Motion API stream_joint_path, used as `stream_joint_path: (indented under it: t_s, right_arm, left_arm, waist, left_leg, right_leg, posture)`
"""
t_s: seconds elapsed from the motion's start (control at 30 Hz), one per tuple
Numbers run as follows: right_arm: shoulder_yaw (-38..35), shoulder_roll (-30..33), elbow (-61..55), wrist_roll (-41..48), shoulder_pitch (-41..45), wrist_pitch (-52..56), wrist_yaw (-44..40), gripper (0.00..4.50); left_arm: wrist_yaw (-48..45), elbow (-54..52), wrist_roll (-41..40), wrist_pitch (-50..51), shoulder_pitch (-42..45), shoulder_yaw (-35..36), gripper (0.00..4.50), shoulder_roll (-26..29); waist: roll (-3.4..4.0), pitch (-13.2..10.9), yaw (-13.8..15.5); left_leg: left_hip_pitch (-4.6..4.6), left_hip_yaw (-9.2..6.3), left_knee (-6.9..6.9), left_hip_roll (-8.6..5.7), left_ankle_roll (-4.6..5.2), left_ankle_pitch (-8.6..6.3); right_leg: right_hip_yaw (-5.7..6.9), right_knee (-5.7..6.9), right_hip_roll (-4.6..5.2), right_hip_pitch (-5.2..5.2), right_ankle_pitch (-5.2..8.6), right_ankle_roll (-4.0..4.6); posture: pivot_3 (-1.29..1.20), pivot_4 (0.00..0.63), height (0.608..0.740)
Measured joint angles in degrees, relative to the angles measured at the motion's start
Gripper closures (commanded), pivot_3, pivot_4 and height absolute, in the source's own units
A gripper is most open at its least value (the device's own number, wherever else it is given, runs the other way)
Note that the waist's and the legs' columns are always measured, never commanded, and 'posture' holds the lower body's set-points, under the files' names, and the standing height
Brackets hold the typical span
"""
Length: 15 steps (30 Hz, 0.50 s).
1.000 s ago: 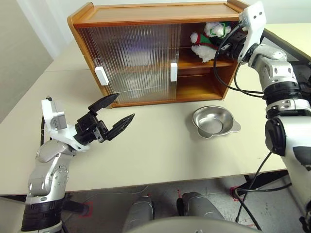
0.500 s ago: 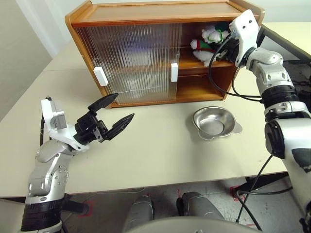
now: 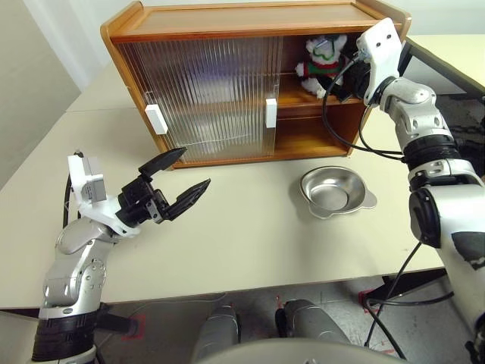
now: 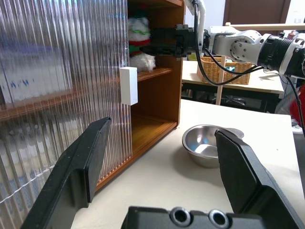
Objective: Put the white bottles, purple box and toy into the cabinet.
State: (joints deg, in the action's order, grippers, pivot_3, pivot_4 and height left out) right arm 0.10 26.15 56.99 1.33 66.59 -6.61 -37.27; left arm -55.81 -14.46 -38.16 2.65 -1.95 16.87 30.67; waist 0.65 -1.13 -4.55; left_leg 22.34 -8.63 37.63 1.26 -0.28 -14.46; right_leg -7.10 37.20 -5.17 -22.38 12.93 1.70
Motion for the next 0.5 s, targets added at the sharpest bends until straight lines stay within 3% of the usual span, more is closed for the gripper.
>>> stream_joint_path:
  t_s: [0.33,0.5]
  right_arm:
    - [-1.51,0.77,-0.02,1.36,0.84,1.93,-2.75,0.03]
    - [-3.80,3.67,-3.26,7.29,0.75,10.84,-13.77,0.03]
  left_arm:
    - [-0.02,0.00,0.00,0.11,-0.42,0.00,0.00,-0.04]
    - [-0.01,-0.01,-0.02,0.14,-0.72,-0.01,0.00,-0.04]
  waist:
    - [0.00,0.00,0.03]
    - [0.00,0.00,0.23]
  left_leg:
    - [0.00,0.01,-0.14,0.00,0.00,0.00]
    - [0.04,0.08,-0.13,-0.02,-0.01,0.00]
  right_leg:
    - [0.00,0.00,0.00,-0.04,0.02,0.00]
    - [0.00,-0.01,0.00,-0.04,0.25,0.21]
  posture:
    - [-0.10,0.017,0.740]
    - [-0.10,0.015,0.740]
